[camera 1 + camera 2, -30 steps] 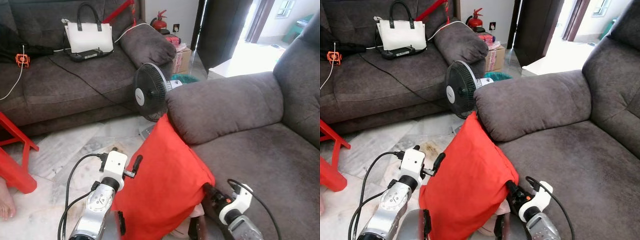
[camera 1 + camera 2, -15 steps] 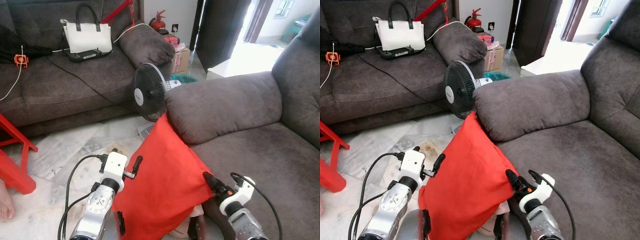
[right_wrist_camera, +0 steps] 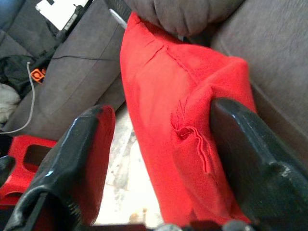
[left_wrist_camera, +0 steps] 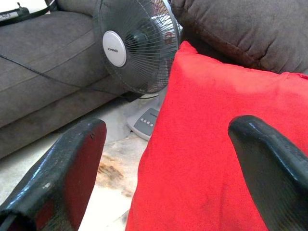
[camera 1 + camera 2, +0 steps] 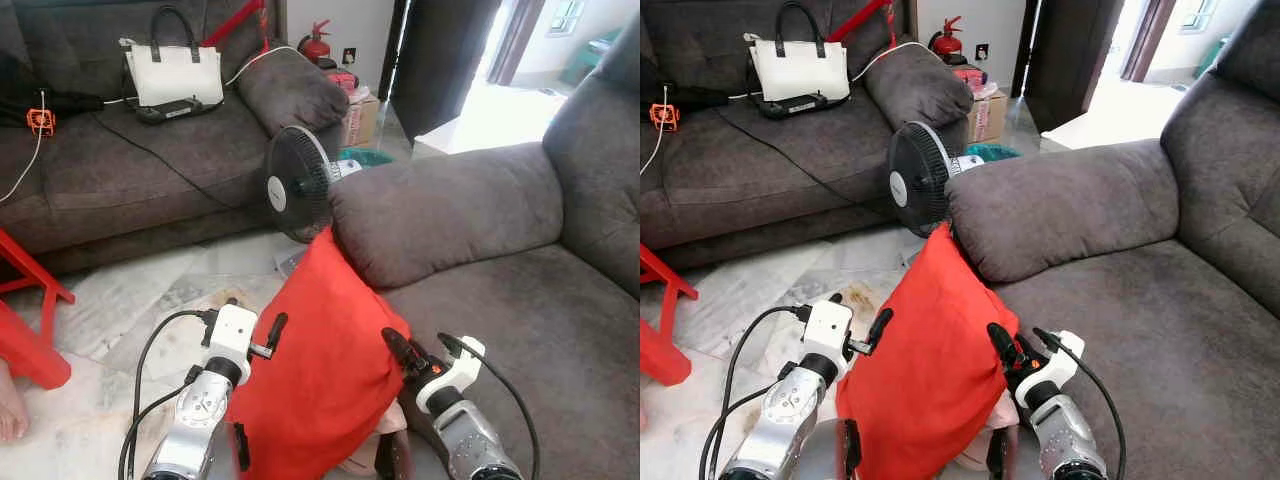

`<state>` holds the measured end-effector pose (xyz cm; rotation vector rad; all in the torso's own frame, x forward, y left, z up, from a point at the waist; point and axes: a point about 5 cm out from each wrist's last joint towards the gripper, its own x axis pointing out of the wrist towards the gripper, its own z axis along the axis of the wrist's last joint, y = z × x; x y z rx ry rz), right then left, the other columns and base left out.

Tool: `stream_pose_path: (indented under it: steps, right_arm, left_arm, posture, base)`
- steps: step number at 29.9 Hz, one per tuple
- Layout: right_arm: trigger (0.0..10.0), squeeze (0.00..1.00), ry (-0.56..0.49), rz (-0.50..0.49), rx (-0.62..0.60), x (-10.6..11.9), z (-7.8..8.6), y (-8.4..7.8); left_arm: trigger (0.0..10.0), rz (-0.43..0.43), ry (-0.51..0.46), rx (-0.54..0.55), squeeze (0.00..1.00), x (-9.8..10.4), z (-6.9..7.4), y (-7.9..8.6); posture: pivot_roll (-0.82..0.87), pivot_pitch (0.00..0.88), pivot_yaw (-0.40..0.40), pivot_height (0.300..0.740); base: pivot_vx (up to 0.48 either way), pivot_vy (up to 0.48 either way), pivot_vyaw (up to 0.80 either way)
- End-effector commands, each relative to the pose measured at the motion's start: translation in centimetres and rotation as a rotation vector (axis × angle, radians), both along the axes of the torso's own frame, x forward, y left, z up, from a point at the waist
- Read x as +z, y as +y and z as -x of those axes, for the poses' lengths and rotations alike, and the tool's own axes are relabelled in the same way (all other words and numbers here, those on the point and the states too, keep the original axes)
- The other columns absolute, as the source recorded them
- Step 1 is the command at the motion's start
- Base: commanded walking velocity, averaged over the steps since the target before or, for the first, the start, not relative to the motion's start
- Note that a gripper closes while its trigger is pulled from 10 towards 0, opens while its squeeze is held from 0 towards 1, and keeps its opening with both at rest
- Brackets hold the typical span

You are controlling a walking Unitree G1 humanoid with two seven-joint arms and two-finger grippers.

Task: Move the pillow to the sofa from floor

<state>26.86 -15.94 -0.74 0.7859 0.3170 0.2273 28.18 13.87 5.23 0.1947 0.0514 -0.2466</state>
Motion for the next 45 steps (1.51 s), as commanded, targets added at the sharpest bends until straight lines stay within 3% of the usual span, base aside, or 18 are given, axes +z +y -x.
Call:
stream_pose_path:
  steps: [1, 10, 14, 18, 22, 34, 45]
  right_arm:
    - [10.0, 0.00, -0.006, 0.036, -0.011, 0.3, -0.3, -0.1]
    - [10.0, 0.00, 0.055, 0.091, -0.042, -0.1, -0.8, -0.2]
    - [10.0, 0.00, 0.100, 0.113, -0.047, -0.8, -0.2, -0.8]
    - [10.0, 0.00, 0.179, 0.150, -0.035, -2.5, 1.8, -1.8]
    - [10.0, 0.00, 0.197, 0.153, -0.040, -2.9, 2.2, -2.0]
    - [10.0, 0.00, 0.163, 0.055, -0.066, -2.4, 1.6, -1.6]
    - [10.0, 0.00, 0.163, 0.075, -0.060, -2.6, 2.1, -2.4]
  left_arm:
    - [10.0, -0.007, -0.002, -0.008, 0.00, 0.1, 0.1, -0.3]
    - [10.0, -0.009, -0.002, -0.006, 0.00, 0.1, 0.0, -0.3]
    - [10.0, -0.010, -0.001, -0.005, 0.00, 0.1, 0.0, -0.2]
    - [10.0, -0.012, 0.000, -0.007, 0.00, 0.1, 0.0, -0.2]
    - [10.0, -0.014, 0.000, -0.008, 0.00, 0.1, 0.0, -0.1]
    - [10.0, -0.013, 0.003, -0.011, 0.00, 0.0, 0.1, -0.2]
    - [10.0, -0.010, -0.005, -0.008, 0.00, 0.2, 0.1, -0.2]
  posture:
    - [0.12, 0.000, -0.086, 0.571]
    - [0.12, 0.000, -0.086, 0.571]
    - [0.12, 0.000, -0.085, 0.571]
    - [0.12, 0.000, -0.082, 0.571]
    - [0.12, 0.000, -0.081, 0.571]
    - [0.12, 0.000, -0.080, 0.571]
    - [0.13, 0.000, -0.081, 0.571]
  base:
    - [0.000, 0.000, 0.00]
    - [0.000, 0.000, 0.00]
    - [0.000, 0.000, 0.00]
    - [0.000, 0.000, 0.00]
    - [0.000, 0.000, 0.00]
    - [0.000, 0.000, 0.00]
    - [0.000, 0.000, 0.00]
